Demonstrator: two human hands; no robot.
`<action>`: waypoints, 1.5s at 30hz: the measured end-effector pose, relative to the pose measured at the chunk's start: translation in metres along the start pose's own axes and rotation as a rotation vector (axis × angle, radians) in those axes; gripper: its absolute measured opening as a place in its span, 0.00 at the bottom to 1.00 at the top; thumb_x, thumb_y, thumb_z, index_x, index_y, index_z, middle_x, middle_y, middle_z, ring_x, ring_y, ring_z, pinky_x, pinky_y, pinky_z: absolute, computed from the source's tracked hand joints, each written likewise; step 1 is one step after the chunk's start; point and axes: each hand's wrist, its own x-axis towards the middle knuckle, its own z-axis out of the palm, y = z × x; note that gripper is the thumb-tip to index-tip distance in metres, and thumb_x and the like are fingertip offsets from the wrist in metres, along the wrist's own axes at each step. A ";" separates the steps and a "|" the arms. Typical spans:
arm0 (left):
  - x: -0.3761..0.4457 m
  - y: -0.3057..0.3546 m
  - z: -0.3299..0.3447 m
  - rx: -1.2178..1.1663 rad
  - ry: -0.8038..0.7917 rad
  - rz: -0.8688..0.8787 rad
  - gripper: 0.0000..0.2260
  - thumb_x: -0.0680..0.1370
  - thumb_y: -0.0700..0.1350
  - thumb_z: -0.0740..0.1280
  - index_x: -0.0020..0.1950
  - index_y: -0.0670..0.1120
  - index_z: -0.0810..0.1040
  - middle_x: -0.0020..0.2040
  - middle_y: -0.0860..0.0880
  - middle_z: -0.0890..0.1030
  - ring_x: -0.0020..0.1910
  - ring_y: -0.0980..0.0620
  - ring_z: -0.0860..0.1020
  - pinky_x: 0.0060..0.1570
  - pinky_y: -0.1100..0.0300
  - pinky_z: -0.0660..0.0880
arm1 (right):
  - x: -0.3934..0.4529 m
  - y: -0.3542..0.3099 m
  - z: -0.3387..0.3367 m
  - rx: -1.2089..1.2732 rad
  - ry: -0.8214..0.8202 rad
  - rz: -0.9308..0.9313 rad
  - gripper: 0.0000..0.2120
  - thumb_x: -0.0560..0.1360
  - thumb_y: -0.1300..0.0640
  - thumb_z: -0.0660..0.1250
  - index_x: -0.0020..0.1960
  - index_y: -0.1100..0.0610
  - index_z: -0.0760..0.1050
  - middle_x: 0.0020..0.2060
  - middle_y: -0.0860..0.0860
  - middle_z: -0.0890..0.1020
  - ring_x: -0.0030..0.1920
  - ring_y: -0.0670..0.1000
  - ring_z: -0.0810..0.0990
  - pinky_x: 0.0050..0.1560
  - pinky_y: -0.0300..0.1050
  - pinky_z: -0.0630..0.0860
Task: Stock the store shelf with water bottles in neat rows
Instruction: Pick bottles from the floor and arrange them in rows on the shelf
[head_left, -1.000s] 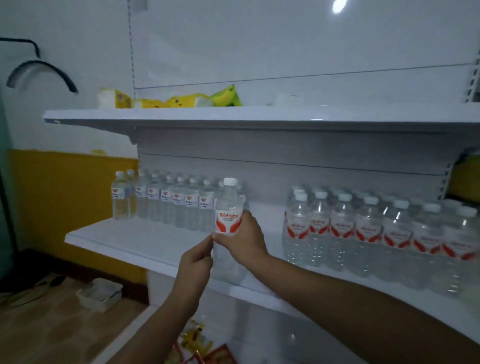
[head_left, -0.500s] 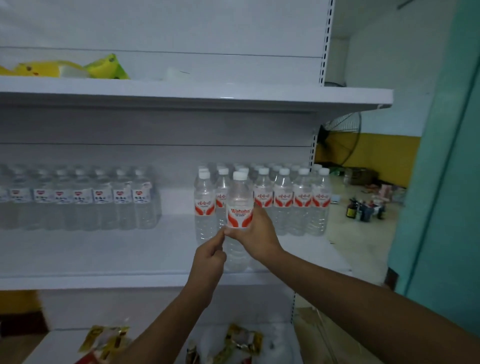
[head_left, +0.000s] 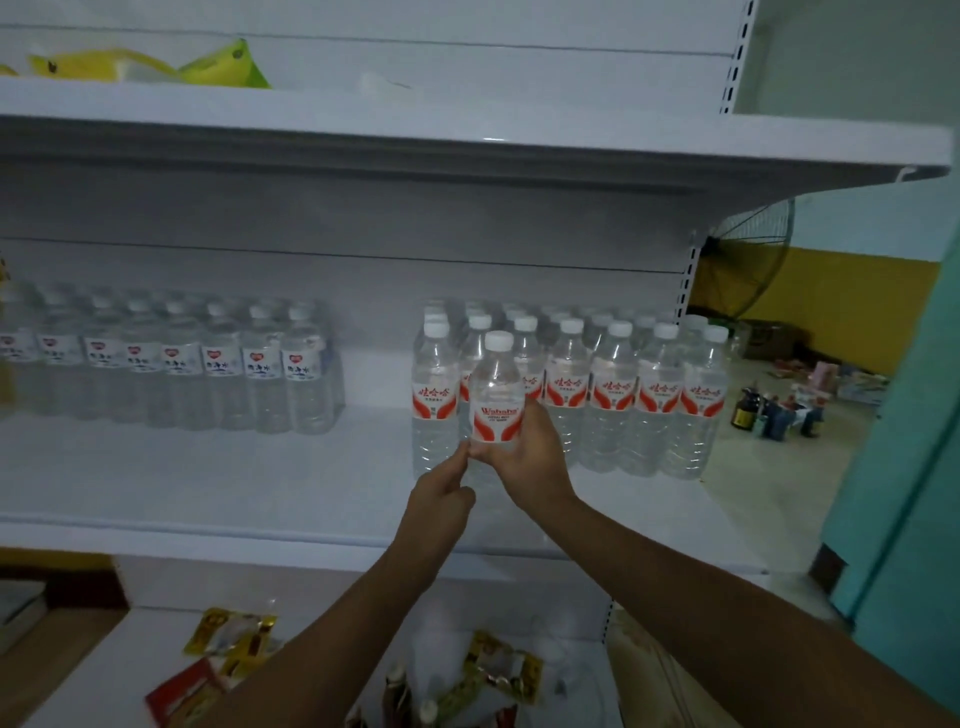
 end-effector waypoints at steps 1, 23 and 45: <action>0.003 0.001 0.001 -0.017 0.002 0.002 0.26 0.77 0.30 0.57 0.71 0.51 0.69 0.63 0.54 0.74 0.52 0.64 0.73 0.42 0.77 0.69 | 0.004 0.003 0.003 -0.005 0.006 -0.012 0.31 0.64 0.53 0.80 0.63 0.51 0.70 0.53 0.47 0.80 0.54 0.45 0.81 0.55 0.46 0.81; -0.040 -0.023 -0.051 0.133 -0.021 0.004 0.29 0.74 0.30 0.58 0.72 0.51 0.68 0.71 0.53 0.69 0.66 0.63 0.69 0.64 0.66 0.64 | 0.013 0.009 0.014 0.085 0.063 0.035 0.33 0.68 0.51 0.78 0.68 0.55 0.68 0.63 0.53 0.75 0.62 0.50 0.77 0.65 0.52 0.74; -0.315 -0.150 -0.289 -0.002 0.842 -0.364 0.25 0.77 0.32 0.56 0.68 0.52 0.73 0.67 0.56 0.74 0.66 0.62 0.69 0.66 0.63 0.65 | -0.335 -0.069 0.320 0.389 -0.940 0.029 0.16 0.78 0.59 0.67 0.65 0.51 0.71 0.61 0.44 0.76 0.59 0.39 0.76 0.52 0.31 0.75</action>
